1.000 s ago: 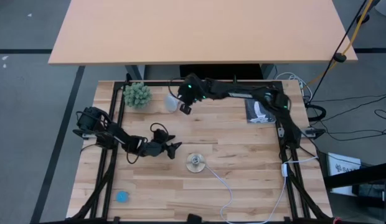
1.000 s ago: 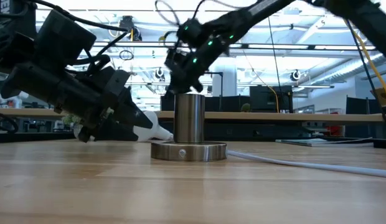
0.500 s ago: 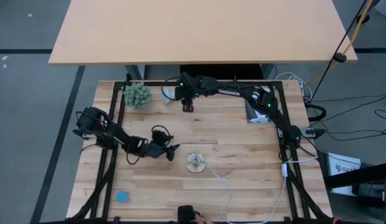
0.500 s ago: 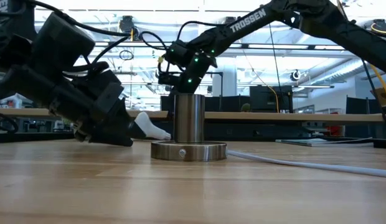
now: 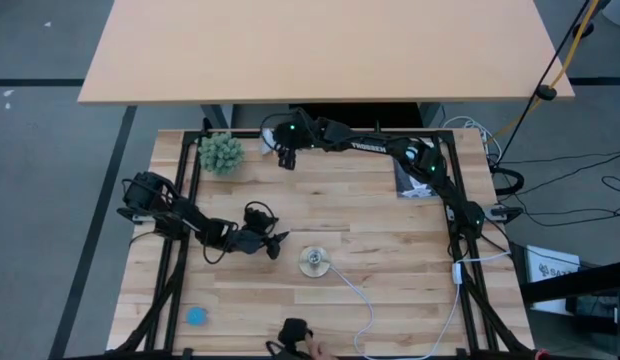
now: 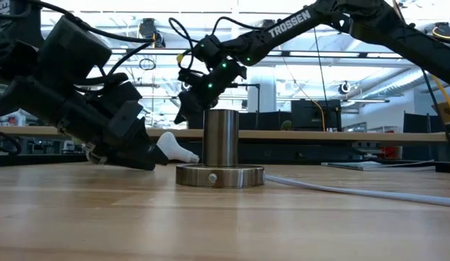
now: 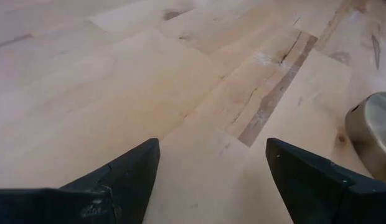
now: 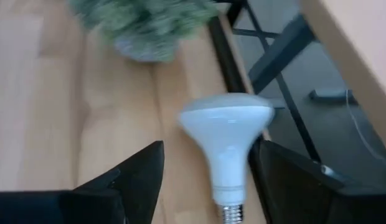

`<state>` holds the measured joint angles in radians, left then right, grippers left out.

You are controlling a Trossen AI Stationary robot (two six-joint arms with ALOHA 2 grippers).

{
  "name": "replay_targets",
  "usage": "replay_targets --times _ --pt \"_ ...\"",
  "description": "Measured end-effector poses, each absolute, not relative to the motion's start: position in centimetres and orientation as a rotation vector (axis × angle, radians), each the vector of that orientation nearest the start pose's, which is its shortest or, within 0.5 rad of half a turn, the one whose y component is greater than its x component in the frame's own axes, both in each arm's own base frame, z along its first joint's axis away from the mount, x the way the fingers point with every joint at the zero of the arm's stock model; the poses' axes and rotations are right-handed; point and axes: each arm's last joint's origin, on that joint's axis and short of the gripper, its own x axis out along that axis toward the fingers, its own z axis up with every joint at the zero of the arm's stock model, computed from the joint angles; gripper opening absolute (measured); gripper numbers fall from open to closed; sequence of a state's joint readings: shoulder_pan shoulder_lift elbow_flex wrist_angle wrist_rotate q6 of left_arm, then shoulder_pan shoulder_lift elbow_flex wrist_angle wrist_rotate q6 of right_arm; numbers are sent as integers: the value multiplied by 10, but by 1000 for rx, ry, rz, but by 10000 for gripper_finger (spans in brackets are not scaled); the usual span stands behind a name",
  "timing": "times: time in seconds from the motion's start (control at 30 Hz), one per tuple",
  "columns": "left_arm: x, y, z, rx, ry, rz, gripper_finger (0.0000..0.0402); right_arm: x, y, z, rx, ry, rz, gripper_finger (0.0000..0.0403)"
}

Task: Screw lightbulb
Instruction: Insert the white lightbulb into the desk lamp

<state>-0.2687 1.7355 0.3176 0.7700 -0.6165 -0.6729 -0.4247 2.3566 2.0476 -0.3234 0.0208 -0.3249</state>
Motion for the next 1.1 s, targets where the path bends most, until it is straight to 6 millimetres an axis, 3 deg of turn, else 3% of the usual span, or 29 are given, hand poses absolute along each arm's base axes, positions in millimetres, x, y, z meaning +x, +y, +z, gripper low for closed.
replay_targets --times 0.2,0.37,0.8,0.97,1.1 --pt "229 -46 76 -365 447 512 302 476 -244 214 93 656 -456 252" --pt "229 -46 76 -368 444 510 302 465 -244 203 296 764 -465 251" --pt "239 -37 90 -463 277 509 302 407 -227 182 426 1421 -423 251" --pt "240 -27 90 -467 268 555 302 401 -216 175 419 1478 -397 251" --pt "241 -24 90 -479 263 557 302 392 -202 180 392 1389 -401 251"
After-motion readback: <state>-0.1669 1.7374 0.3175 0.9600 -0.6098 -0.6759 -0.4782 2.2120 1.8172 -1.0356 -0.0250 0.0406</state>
